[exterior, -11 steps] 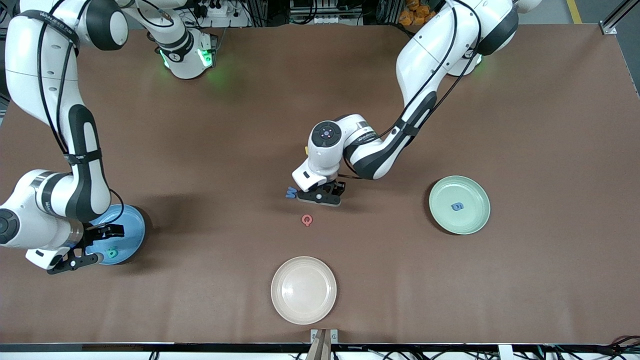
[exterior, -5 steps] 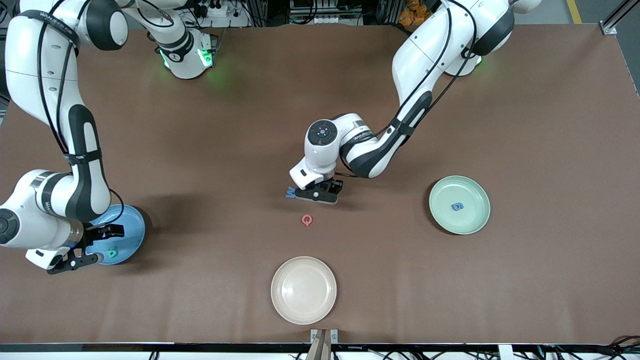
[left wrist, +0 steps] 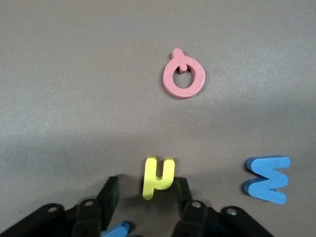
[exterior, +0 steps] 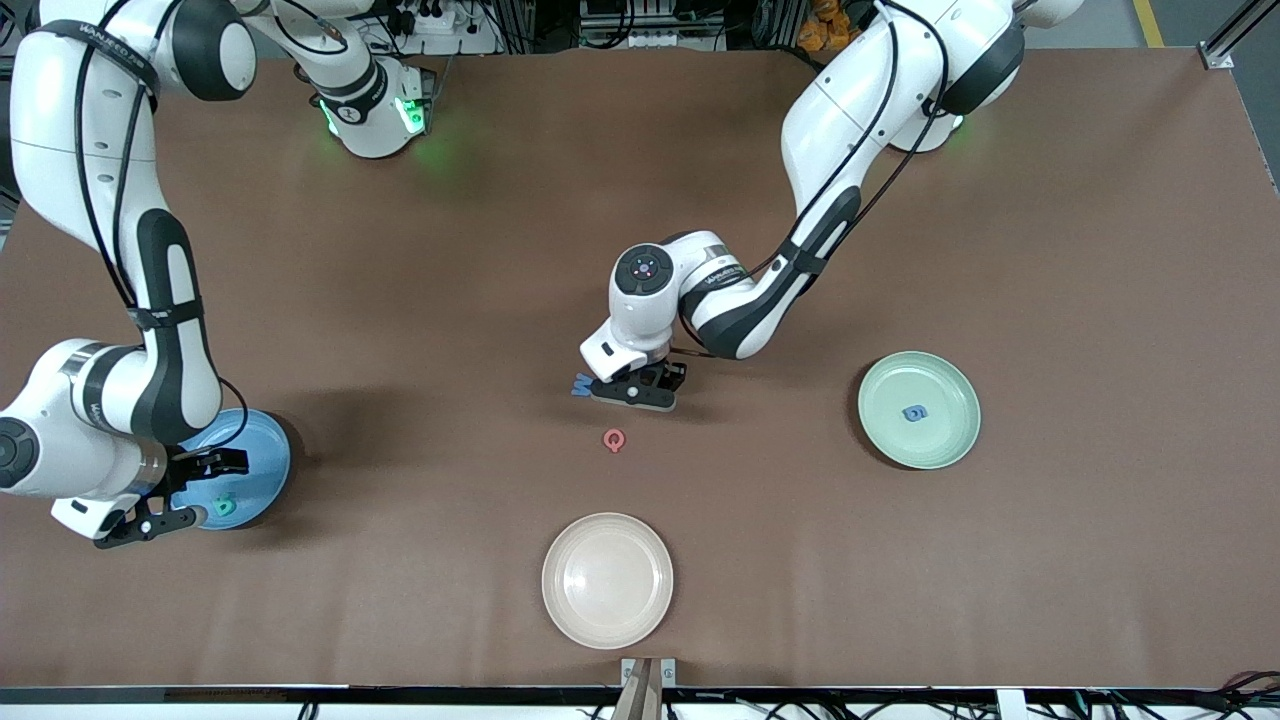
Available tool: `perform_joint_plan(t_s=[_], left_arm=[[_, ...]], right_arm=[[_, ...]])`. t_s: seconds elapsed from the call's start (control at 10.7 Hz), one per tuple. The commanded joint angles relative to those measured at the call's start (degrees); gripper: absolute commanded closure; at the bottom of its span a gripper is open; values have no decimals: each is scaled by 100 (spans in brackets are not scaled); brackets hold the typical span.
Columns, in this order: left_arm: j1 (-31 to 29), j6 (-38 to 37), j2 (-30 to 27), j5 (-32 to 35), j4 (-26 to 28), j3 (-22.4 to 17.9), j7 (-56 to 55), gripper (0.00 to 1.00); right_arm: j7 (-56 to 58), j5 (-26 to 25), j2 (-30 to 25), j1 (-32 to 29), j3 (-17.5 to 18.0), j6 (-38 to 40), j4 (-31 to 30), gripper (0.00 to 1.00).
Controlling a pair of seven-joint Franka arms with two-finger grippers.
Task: Sort uppercase to blue plate, lowercase to green plate
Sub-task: 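Lower the left gripper and grasp the yellow 'u' letter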
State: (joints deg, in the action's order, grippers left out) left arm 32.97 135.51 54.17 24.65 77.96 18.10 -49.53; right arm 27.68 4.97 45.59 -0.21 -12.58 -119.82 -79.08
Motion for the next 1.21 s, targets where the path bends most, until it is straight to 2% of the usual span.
perform_joint_plan(t_s=[0.0,0.09,0.37,0.84,1.12], left_arm=[[113,10,120,58,-193,-78,-75,56],[139,1,120,58,-193,-87,-66,60],[140,1,146,67,-193,-87,-57,62],[192,10,137,75,-193,-237,48,76],[192,1,137,75,-193,-254,84,80]], right_arm=[[115,83,-23,-67,54,-15,-20,0],[115,83,-23,-67,54,-15,-20,0],[115,83,-23,-67,54,-15,-20,0],[115,109,-23,-67,54,-15,-20,0],[106,109,-23,-58,54,-15,-20,0]])
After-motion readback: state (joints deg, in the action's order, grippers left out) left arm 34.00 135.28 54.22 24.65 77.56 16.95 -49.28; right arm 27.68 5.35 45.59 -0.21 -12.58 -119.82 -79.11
